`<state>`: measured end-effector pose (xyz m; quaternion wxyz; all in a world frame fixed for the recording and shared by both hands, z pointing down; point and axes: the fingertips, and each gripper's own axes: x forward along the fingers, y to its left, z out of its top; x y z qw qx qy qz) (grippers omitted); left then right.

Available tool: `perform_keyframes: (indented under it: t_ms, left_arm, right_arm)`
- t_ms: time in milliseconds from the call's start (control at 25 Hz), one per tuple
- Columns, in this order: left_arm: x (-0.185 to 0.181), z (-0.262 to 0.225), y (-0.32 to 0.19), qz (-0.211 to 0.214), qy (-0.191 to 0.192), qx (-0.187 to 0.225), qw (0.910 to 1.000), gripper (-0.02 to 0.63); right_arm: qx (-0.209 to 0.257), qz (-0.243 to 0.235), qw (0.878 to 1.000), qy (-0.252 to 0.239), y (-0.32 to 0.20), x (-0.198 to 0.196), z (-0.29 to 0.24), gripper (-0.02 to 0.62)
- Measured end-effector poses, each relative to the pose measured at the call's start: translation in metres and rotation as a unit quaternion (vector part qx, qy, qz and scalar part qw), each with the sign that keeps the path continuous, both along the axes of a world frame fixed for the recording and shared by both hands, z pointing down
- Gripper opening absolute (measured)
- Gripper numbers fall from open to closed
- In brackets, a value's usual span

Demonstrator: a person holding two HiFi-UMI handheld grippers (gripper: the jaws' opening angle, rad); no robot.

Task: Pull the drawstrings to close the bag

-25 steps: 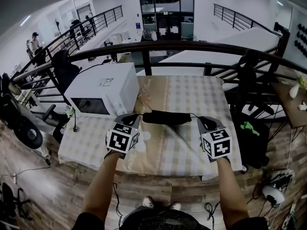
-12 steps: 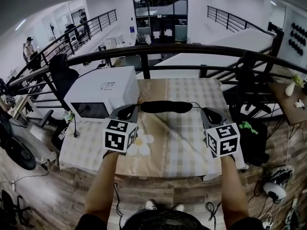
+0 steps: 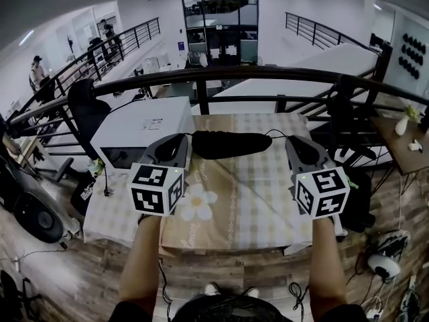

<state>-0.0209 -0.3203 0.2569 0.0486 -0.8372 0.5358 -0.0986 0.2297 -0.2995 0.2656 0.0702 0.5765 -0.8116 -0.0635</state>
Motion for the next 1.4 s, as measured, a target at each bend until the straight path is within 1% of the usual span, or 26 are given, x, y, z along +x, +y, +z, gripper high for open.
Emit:
perform_keyframes:
  t_ms: [240, 440, 560, 800, 1040, 1400]
  left_arm:
    - [-0.005, -0.021, 0.004, -0.008, 0.028, 0.024, 0.9993, 0.029]
    - [-0.008, -0.026, 0.005, -0.012, 0.038, 0.031, 0.9987, 0.029]
    - [-0.013, -0.026, 0.006, -0.014, 0.043, 0.029, 0.9986, 0.029]
    - [-0.021, -0.021, 0.001, -0.028, 0.03, 0.016, 0.999, 0.029]
    - [-0.033, -0.009, -0.004, -0.042, 0.026, 0.008, 0.9987, 0.029]
    - [-0.047, 0.0, -0.006, -0.056, 0.019, -0.004, 0.9982, 0.029]
  right_arm:
    - [0.042, 0.005, 0.999, -0.012, 0.008, -0.009, -0.031, 0.034]
    - [0.058, 0.021, 0.998, -0.006, 0.009, -0.005, -0.039, 0.034]
    - [0.058, 0.032, 0.998, -0.002, 0.009, -0.001, -0.038, 0.034]
    - [0.053, 0.049, 0.997, 0.01, 0.003, 0.001, -0.033, 0.031]
    - [0.043, 0.062, 0.997, 0.022, -0.002, 0.004, -0.022, 0.031]
    - [0.033, 0.076, 0.996, 0.013, -0.005, 0.011, -0.012, 0.029]
